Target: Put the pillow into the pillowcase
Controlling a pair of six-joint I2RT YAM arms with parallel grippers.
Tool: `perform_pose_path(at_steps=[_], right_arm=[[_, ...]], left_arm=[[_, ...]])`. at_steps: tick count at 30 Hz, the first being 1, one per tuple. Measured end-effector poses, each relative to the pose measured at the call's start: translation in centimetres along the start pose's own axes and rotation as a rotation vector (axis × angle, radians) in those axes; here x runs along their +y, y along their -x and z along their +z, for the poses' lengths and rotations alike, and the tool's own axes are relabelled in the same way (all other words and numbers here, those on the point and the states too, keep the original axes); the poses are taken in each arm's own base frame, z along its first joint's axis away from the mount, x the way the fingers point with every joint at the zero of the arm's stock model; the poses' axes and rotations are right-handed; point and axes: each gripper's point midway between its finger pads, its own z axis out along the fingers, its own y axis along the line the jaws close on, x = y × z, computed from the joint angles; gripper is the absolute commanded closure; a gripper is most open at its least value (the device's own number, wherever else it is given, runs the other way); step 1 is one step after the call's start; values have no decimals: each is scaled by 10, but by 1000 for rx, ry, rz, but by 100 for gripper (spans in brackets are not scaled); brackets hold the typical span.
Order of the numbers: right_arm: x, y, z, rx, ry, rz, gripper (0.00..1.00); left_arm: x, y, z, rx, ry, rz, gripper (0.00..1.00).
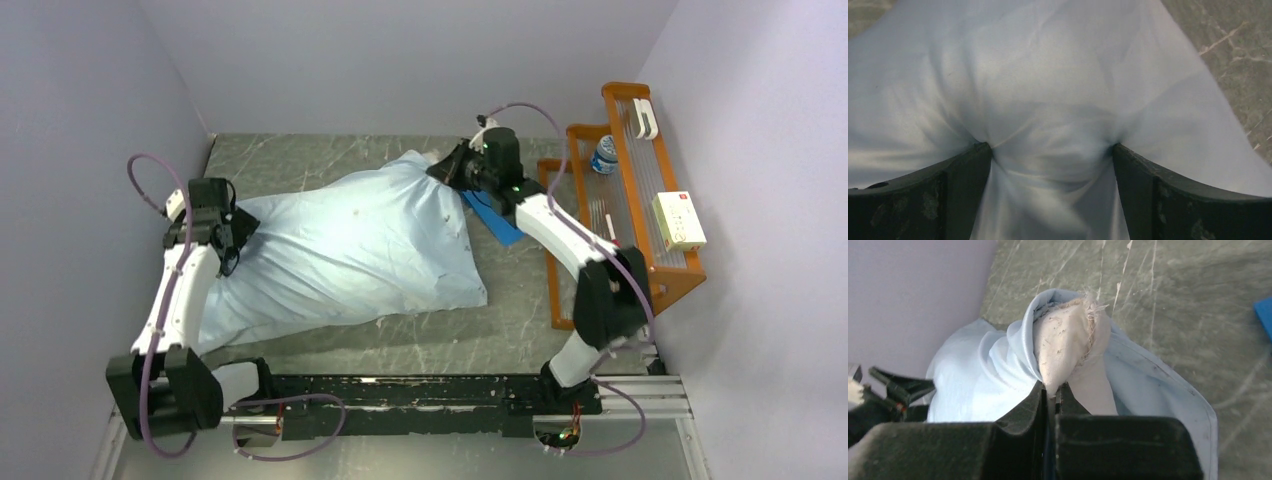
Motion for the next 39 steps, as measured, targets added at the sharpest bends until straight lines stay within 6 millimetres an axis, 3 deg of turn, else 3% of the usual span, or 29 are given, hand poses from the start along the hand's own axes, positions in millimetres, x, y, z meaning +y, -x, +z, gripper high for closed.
perform_pose_path(at_steps=[2,4,7,9,10,13,17,19,23,25,26,32,39], right_arm=[[12,4,-32,-65,-6,-28,88],[17,1,-58,-115,3,-47,85],[8,-14,-83,-142,5,-49,80],[-2,-23,-88,-139,-3,-35,51],[-7,-25,-90,-142,-11,-25,45],[-12,-14,-103,-202,-31,-2,43],[5,15,-134,-354,3,5,43],[9,21,-141,-392,13,6,37],[-10,13,-127,-362,-46,46,22],[-28,0,-115,-319,-106,91,4],[-37,-8,-110,-296,-135,123,1],[-74,-58,-104,-228,-211,331,0],[-77,-69,-89,-228,-235,574,0]], left_arm=[[-15,5,5,10,-3,20,3],[-25,8,8,11,-7,36,3],[-32,10,9,3,-21,48,3],[-35,11,11,-1,-29,61,3],[-37,10,13,-1,-34,69,3],[-44,5,22,11,-36,111,3],[-65,-2,27,13,-49,176,3],[-69,-2,28,4,-48,190,3],[-67,-1,28,-9,-34,195,3],[-66,-1,29,-13,-26,198,3],[-65,-1,30,-16,-22,201,3],[-59,0,31,-33,1,228,3],[-52,5,27,-69,11,250,3]])
